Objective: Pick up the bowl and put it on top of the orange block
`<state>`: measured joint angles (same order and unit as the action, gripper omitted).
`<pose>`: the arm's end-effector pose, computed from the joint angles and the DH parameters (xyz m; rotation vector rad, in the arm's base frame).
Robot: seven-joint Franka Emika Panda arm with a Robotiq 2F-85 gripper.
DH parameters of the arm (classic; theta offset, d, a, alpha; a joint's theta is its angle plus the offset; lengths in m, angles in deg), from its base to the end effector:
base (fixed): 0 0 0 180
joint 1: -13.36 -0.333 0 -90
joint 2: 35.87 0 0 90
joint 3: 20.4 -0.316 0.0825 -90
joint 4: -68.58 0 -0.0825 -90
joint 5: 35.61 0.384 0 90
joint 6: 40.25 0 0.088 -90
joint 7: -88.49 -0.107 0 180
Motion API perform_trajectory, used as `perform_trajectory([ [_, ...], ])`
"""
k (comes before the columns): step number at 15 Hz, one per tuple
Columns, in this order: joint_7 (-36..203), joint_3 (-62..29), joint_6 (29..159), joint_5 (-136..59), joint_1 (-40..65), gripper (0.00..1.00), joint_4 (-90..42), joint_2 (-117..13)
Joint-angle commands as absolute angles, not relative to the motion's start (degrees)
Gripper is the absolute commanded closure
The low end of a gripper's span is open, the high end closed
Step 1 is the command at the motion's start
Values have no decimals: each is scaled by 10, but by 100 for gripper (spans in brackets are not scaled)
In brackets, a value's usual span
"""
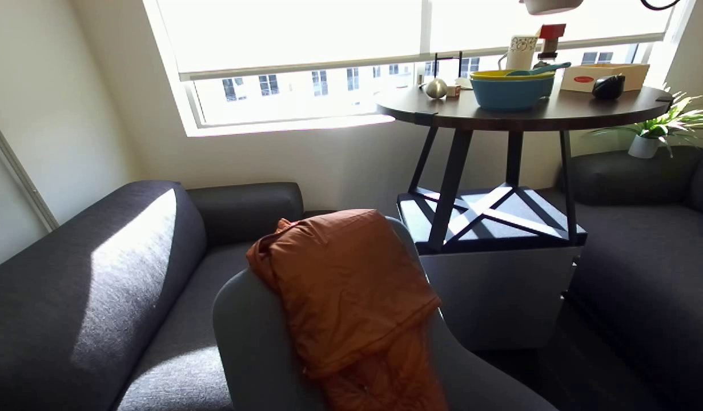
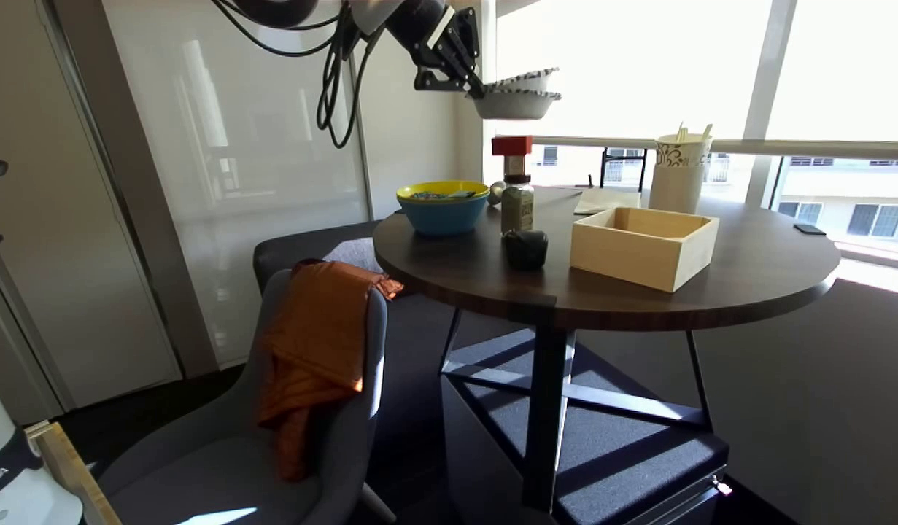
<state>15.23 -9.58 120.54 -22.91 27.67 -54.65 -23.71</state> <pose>0.4821 -0.2466 0.5925 -1.4215 2.0035 -0.9211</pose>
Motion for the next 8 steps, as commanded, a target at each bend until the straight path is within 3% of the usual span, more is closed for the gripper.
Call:
perform_trajectory([
  [1, 138, -103, 1219, -246, 284, 99, -544, -245],
  [8, 145, -98, 1222, -245, 289, 99, -554, -245],
])
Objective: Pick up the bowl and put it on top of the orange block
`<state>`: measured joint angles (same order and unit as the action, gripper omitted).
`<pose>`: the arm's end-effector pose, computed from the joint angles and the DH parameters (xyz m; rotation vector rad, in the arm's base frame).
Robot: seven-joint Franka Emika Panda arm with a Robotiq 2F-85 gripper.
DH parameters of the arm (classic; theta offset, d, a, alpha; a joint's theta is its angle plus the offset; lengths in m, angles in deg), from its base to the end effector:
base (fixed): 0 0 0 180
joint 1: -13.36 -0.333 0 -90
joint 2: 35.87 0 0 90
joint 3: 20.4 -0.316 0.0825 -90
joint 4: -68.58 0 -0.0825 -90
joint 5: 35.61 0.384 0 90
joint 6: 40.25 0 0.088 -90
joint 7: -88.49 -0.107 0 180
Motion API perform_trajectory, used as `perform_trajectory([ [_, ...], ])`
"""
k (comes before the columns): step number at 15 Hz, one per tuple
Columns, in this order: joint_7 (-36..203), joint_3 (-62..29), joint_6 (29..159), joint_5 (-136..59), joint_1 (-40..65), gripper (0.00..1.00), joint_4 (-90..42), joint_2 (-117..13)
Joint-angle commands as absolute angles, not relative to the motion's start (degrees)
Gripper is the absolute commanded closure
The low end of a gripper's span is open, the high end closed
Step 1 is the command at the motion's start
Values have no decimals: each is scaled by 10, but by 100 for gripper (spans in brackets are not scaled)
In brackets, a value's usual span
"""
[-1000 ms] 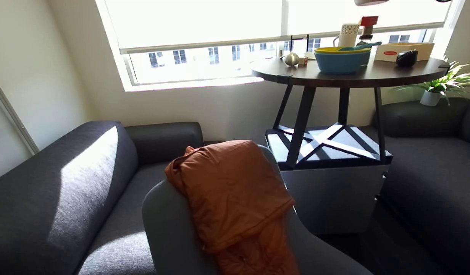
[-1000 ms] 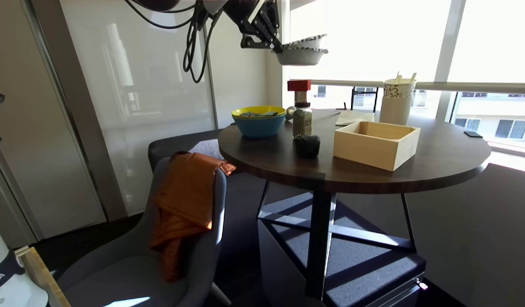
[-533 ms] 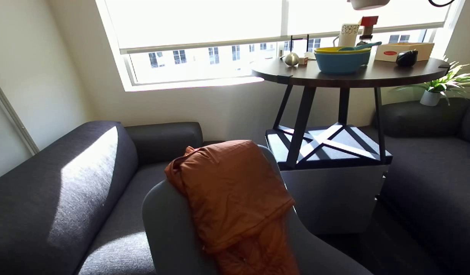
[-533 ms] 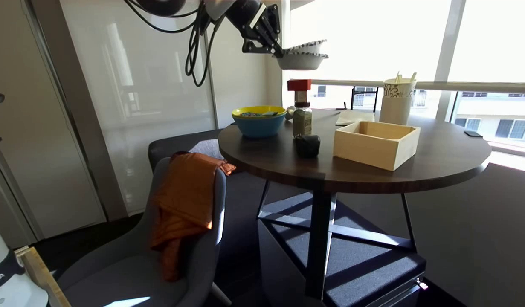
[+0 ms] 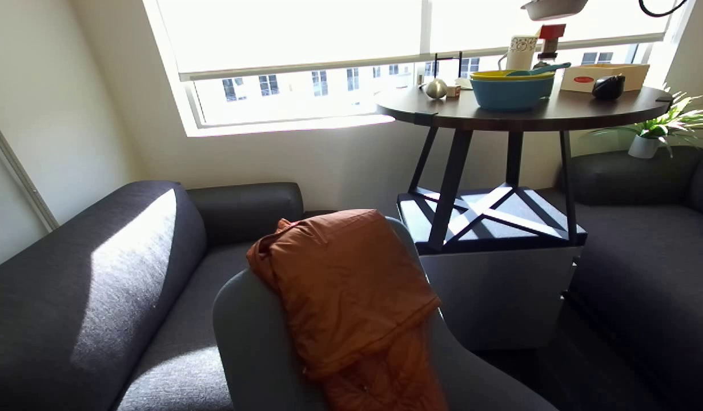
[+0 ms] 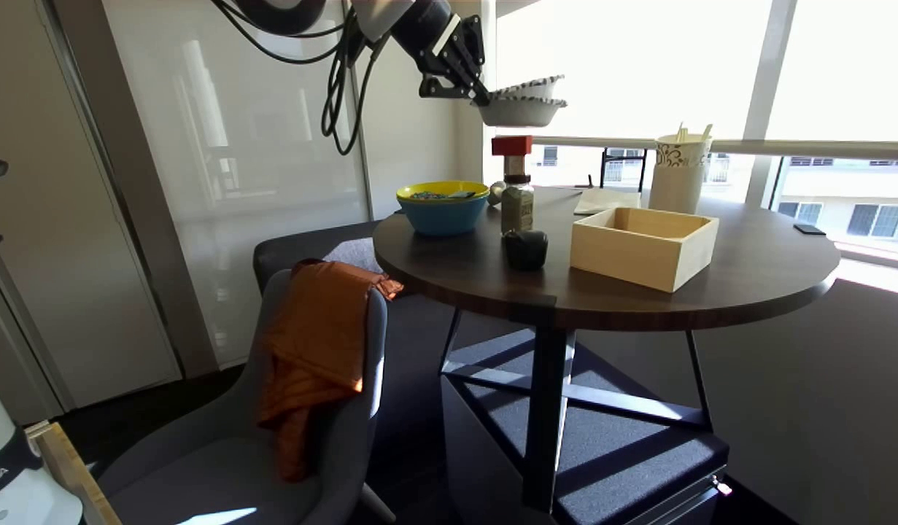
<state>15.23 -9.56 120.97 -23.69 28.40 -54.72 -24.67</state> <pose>0.4831 -0.2537 0.5841 -1.4303 2.0220 -0.9282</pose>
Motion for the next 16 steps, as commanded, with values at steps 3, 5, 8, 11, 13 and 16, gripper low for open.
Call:
perform_trajectory([
  [3, 148, -98, 1222, -241, 286, 99, -558, -243],
  [5, 150, -98, 1223, -240, 285, 99, -560, -241],
  [8, 149, -98, 1225, -239, 284, 99, -561, -241],
  [11, 149, -99, 1227, -239, 283, 99, -562, -241],
  [13, 147, -100, 1229, -241, 284, 92, -562, -241],
  [16, 147, -102, 1230, -242, 284, 70, -563, -241],
])
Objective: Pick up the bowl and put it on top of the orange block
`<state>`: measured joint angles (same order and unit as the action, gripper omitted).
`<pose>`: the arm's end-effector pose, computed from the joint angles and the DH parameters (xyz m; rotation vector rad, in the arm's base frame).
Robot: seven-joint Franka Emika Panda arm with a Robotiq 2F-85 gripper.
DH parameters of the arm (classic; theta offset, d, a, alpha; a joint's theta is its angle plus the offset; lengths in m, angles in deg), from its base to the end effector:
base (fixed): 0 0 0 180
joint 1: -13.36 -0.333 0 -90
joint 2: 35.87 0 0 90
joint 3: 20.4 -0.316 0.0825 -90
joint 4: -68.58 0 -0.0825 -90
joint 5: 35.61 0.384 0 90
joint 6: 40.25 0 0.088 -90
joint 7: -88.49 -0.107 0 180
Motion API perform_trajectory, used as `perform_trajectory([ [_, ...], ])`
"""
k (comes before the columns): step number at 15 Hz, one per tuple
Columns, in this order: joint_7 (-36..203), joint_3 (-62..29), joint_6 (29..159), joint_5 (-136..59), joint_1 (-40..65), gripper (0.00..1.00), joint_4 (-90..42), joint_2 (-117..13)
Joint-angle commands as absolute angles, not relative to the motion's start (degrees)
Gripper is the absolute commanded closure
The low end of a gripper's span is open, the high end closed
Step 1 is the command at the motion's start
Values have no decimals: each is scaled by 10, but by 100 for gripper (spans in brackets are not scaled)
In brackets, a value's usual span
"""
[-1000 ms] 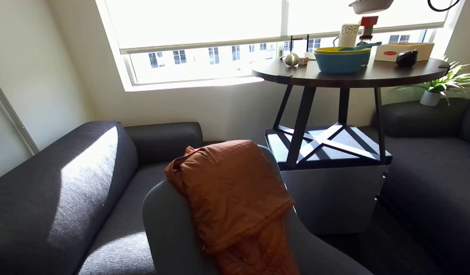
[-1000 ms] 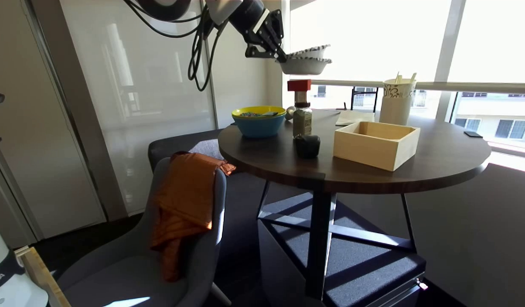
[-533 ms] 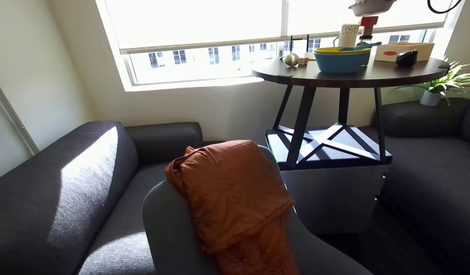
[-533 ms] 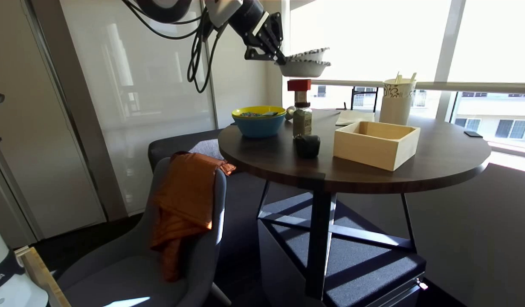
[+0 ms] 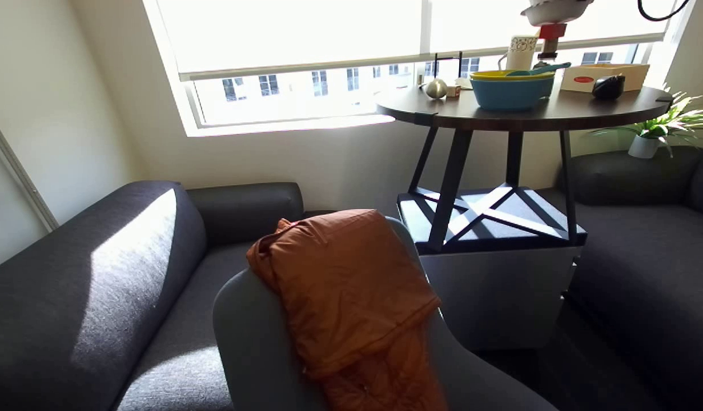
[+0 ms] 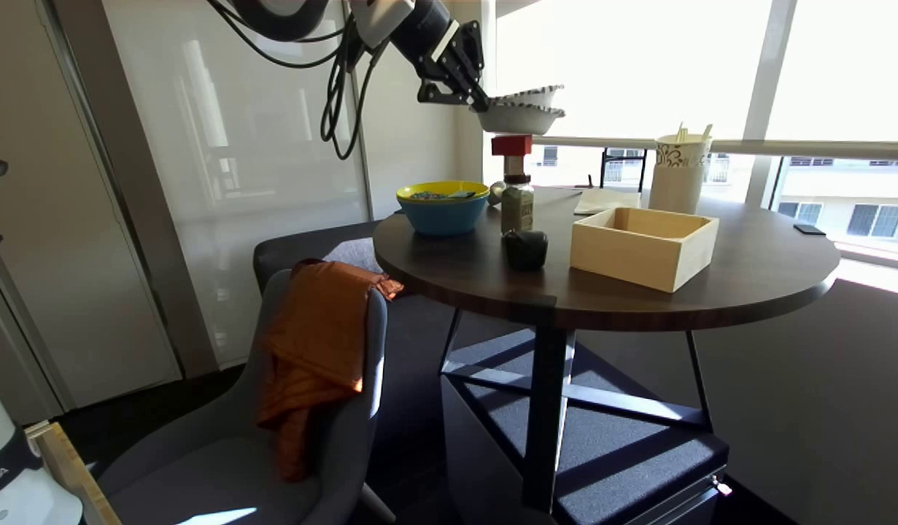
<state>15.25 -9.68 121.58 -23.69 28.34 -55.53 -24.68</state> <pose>0.4830 -0.2517 0.5781 -1.4345 2.0238 -0.9251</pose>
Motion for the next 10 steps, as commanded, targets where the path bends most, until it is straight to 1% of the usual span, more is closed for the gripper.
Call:
perform_trajectory([
  [1, 144, -103, 1230, -245, 285, 60, -563, -242],
  [5, 145, -104, 1229, -244, 286, 34, -562, -238],
  [8, 148, -103, 1208, -256, 291, 12, -562, -224],
  [9, 150, -103, 1199, -263, 294, 5, -563, -216],
  [10, 154, -102, 1188, -266, 294, 1, -564, -207],
])
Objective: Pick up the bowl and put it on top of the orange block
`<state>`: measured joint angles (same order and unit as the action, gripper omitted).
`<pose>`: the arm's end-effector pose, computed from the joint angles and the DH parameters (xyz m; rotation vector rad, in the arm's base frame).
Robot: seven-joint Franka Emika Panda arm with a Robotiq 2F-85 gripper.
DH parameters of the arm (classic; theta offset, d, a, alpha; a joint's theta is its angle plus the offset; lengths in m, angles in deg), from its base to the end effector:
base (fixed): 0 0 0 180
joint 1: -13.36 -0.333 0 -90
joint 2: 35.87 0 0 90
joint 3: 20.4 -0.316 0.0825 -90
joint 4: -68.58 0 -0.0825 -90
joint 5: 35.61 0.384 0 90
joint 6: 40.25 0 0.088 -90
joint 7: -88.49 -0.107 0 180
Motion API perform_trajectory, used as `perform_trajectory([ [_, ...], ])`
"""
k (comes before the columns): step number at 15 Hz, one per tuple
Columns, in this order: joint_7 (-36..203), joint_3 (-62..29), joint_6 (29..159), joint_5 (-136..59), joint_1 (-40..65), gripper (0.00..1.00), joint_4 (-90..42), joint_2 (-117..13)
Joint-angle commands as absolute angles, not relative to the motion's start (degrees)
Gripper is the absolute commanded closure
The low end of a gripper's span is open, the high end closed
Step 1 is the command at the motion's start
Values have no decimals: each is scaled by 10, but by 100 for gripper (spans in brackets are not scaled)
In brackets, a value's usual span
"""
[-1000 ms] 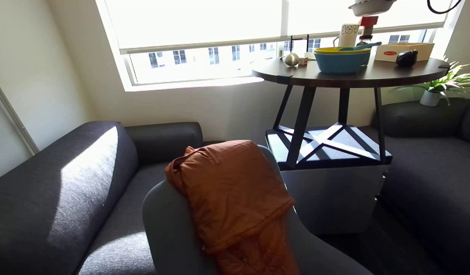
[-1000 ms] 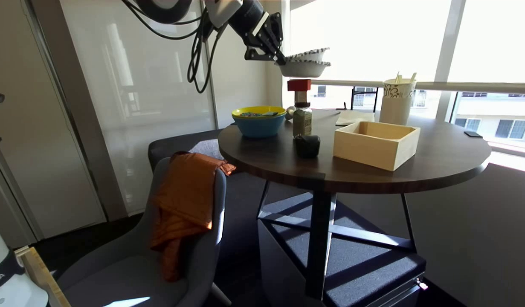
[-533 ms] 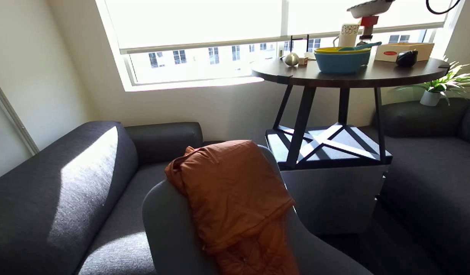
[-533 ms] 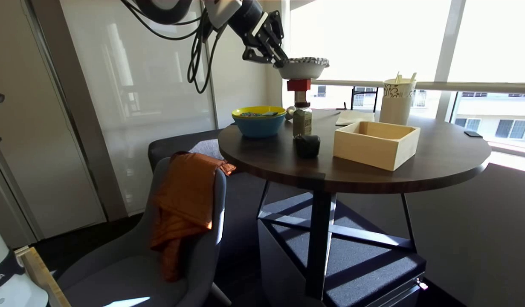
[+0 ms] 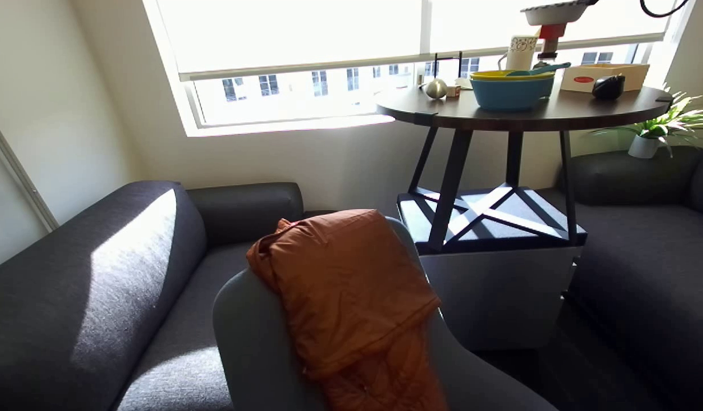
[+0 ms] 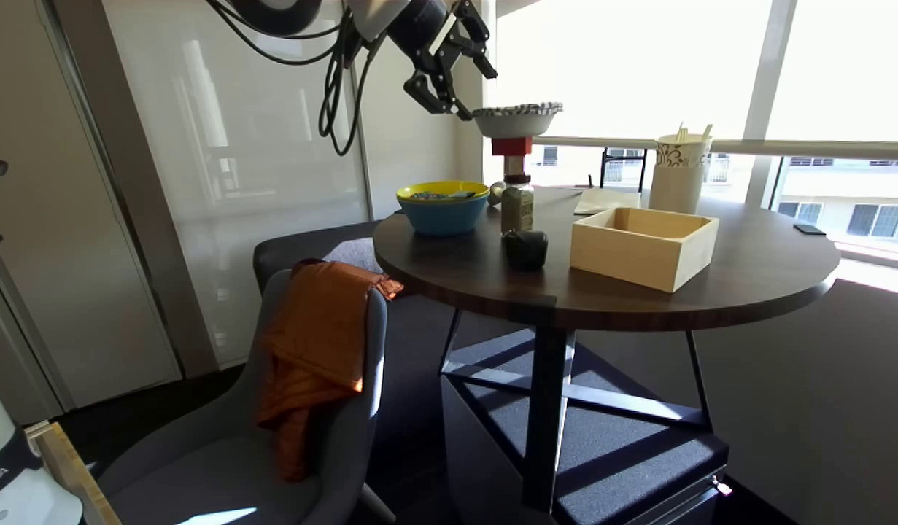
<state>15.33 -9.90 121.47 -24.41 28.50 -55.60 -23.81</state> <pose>0.4799 -0.2494 0.5855 -1.4438 2.0097 -0.9424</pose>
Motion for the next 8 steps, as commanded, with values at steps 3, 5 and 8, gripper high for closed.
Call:
perform_trajectory([
  [3, 239, -86, 1093, -269, 296, 0, -580, -140],
  [5, 335, -65, 1048, -252, 285, 0, -598, -85],
  [8, 450, -47, 994, -229, 278, 0, -612, -25],
])
